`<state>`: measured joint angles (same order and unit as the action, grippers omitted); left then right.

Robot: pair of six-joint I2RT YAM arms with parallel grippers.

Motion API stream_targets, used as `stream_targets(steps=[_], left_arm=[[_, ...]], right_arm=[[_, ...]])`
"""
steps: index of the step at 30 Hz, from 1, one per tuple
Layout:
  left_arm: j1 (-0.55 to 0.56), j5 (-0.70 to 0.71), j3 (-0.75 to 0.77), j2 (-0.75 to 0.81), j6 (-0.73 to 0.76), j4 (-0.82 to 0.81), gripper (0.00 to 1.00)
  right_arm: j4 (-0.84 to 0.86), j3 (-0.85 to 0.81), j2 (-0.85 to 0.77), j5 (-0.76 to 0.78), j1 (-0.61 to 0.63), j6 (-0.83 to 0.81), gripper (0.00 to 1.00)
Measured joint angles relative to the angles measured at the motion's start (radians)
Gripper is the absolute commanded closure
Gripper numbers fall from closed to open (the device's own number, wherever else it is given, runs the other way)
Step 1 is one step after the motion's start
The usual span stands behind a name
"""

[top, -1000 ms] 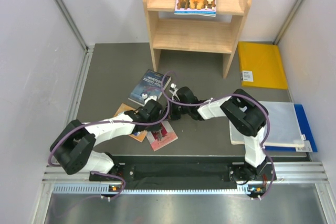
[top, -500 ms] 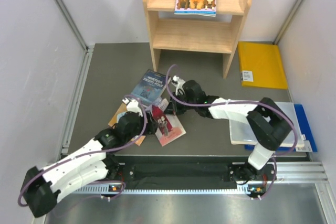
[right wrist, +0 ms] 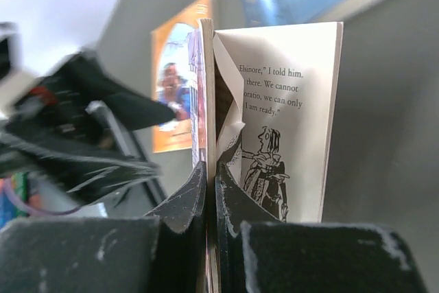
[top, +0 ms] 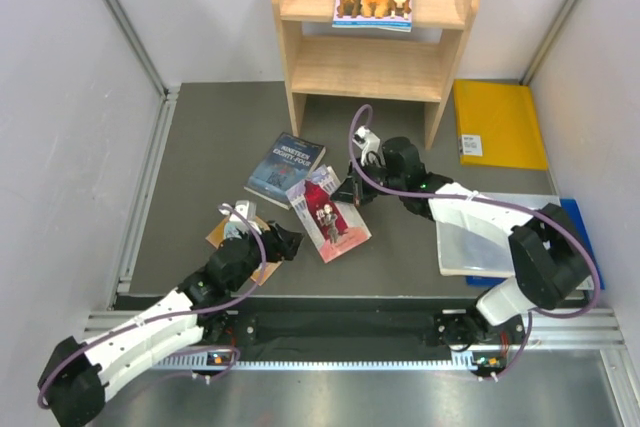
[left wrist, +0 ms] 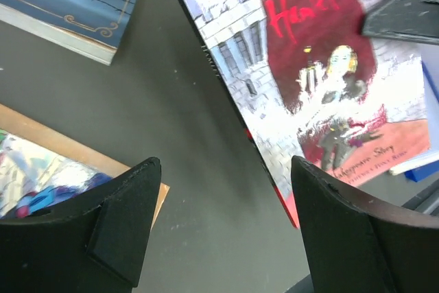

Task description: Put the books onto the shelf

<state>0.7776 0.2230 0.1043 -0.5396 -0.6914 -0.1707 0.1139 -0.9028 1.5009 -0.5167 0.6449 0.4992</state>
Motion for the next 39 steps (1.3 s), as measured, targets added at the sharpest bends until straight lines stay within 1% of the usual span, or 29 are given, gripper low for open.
stream_targets(steps=[3,9,12,13,16,17,18,19,20,22,23,26,27,29,31,32,34,35,37,38,39], left_arm=[[0.000,-0.011,-0.025,-0.078,-0.011,-0.134,0.19],[0.000,-0.055,-0.026,-0.262,-0.014,-0.396,0.19],[0.000,-0.073,-0.020,-0.350,-0.014,-0.492,0.23],[0.000,-0.078,-0.016,-0.375,-0.014,-0.518,0.25],[0.000,-0.100,0.004,-0.460,-0.023,-0.598,0.63],[0.000,-0.096,0.012,-0.483,-0.022,-0.609,0.85],[-0.006,-0.095,0.016,-0.504,-0.023,-0.616,0.95],[-0.011,-0.095,0.024,-0.520,-0.029,-0.619,1.00],[-0.012,-0.098,0.032,-0.529,-0.034,-0.626,1.00],[-0.013,-0.090,0.056,-0.533,-0.035,-0.617,1.00],[-0.014,-0.082,0.067,-0.531,-0.033,-0.609,1.00],[-0.019,-0.072,0.103,-0.523,-0.013,-0.550,1.00],[-0.023,-0.073,0.116,-0.518,-0.003,-0.525,1.00],[-0.029,-0.077,0.144,-0.508,0.016,-0.486,1.00],[-0.040,-0.091,0.171,-0.499,0.037,-0.452,1.00],[-0.047,-0.100,0.180,-0.496,0.043,-0.443,1.00],[-0.065,-0.123,0.194,-0.489,0.053,-0.425,1.00],[-0.074,-0.132,0.197,-0.485,0.056,-0.417,1.00],[-0.085,-0.148,0.201,-0.469,0.061,-0.410,1.00],[-0.089,-0.153,0.207,-0.458,0.065,-0.409,1.00],[-0.093,-0.158,0.214,-0.446,0.069,-0.404,1.00]], right_arm=[[0.035,0.000,-0.012,-0.060,0.000,0.012,1.00],[0.090,0.010,-0.013,-0.136,0.000,0.047,1.00],[0.136,0.029,-0.013,-0.164,0.000,0.071,1.00],[0.148,0.035,-0.013,-0.171,-0.002,0.078,1.00],[0.190,0.058,-0.013,-0.191,-0.002,0.107,1.00],[0.203,0.063,-0.013,-0.197,-0.006,0.116,1.00],[0.213,0.066,-0.013,-0.201,-0.012,0.119,1.00],[0.222,0.068,-0.013,-0.204,-0.018,0.123,1.00],[0.231,0.072,-0.012,-0.201,-0.021,0.125,1.00],[0.249,0.078,-0.012,-0.193,-0.032,0.130,0.96],[0.261,0.078,-0.013,-0.183,-0.036,0.130,0.97],[0.251,0.077,-0.023,-0.137,-0.038,0.113,0.95],[0.245,0.078,-0.029,-0.120,-0.038,0.107,0.96],[0.238,0.078,-0.044,-0.093,-0.040,0.095,0.93],[0.239,0.078,-0.057,-0.076,-0.043,0.087,0.95],[0.241,0.078,-0.061,-0.071,-0.044,0.085,0.92],[0.251,0.078,-0.062,-0.061,-0.047,0.084,0.76],[0.253,0.078,-0.062,-0.055,-0.047,0.084,0.65],[0.236,0.079,-0.060,-0.046,-0.048,0.084,0.56],[0.225,0.080,-0.058,-0.040,-0.048,0.082,0.45],[0.221,0.085,-0.056,-0.032,-0.048,0.082,0.40]])
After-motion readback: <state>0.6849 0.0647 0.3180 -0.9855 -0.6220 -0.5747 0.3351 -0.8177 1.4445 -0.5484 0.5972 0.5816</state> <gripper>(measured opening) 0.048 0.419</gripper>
